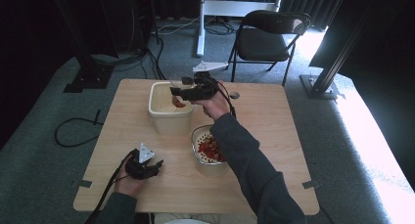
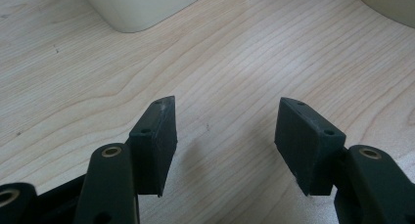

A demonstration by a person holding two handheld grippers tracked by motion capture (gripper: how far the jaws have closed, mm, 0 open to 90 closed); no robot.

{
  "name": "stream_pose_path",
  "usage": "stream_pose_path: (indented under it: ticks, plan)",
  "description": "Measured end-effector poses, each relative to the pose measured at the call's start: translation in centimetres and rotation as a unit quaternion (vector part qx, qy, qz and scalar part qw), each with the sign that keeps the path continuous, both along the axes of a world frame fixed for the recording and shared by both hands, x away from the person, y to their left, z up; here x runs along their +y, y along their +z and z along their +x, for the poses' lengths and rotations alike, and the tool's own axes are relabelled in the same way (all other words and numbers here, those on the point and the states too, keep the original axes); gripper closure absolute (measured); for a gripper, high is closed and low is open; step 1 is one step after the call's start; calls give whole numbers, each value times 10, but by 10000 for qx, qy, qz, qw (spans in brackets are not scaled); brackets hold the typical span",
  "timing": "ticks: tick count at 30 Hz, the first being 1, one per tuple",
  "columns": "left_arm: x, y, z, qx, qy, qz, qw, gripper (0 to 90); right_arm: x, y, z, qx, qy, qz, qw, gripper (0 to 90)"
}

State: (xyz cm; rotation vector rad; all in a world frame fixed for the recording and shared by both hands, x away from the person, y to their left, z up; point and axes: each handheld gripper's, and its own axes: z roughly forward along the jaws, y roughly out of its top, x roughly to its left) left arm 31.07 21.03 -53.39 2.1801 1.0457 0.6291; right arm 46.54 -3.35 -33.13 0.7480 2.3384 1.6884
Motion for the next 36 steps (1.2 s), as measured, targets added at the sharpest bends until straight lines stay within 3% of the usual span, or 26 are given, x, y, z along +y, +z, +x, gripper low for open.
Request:
stream_pose_path:
  ticks: [13, 31, 36]
  plan:
    - [0, 0, 0, -8, 5, 10, 10000, 419, 24, 4, 6, -11, -6, -191, 9998, 315]
    - [2, 1, -1, -36, 27, 15, 10000, 418, 49, 4, 23, 94, -101, -269, 9995, 313]
    - [2, 1, -2, -33, 34, 16, 10000, 417, 58, 5, 27, 31, -243, -250, 9994, 254]
